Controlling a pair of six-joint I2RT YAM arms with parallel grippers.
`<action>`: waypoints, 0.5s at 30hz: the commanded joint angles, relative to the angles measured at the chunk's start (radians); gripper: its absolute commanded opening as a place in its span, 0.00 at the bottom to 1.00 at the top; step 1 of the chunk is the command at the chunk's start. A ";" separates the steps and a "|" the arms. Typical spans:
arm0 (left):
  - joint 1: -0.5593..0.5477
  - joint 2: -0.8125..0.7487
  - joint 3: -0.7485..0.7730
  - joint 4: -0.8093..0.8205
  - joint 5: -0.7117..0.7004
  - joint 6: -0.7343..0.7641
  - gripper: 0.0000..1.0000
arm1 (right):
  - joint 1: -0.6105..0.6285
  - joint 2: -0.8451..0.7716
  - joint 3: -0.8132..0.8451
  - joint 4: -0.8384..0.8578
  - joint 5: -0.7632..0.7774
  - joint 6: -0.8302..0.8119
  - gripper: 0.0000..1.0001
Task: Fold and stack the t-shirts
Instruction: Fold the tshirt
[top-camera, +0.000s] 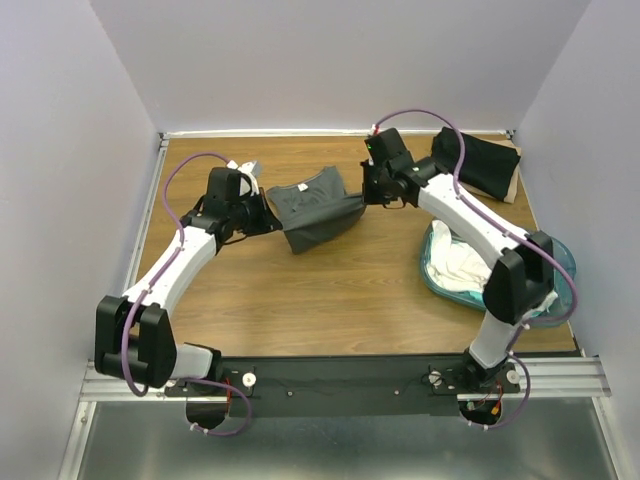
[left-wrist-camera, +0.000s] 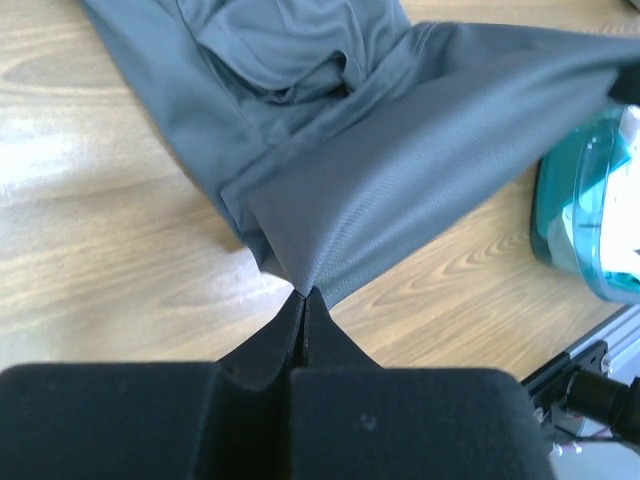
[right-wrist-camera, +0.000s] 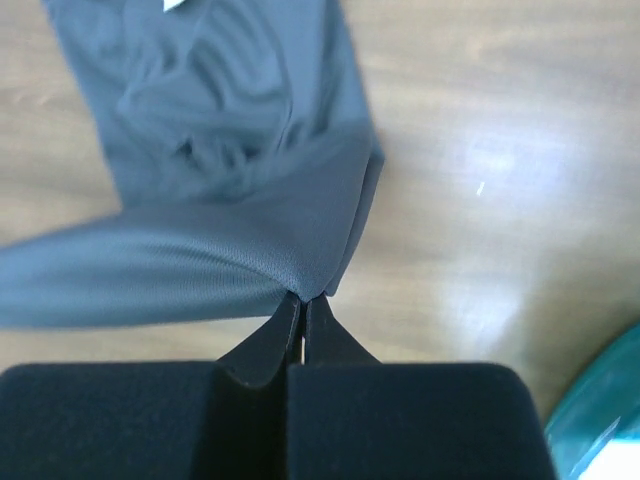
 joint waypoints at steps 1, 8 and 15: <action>0.007 -0.073 -0.043 -0.096 0.005 0.035 0.00 | -0.005 -0.105 -0.125 -0.039 -0.092 0.044 0.00; 0.004 -0.181 -0.112 -0.159 0.005 0.021 0.00 | 0.024 -0.219 -0.269 -0.105 -0.164 0.115 0.00; -0.002 -0.308 -0.146 -0.260 0.003 0.007 0.00 | 0.073 -0.340 -0.326 -0.175 -0.156 0.204 0.00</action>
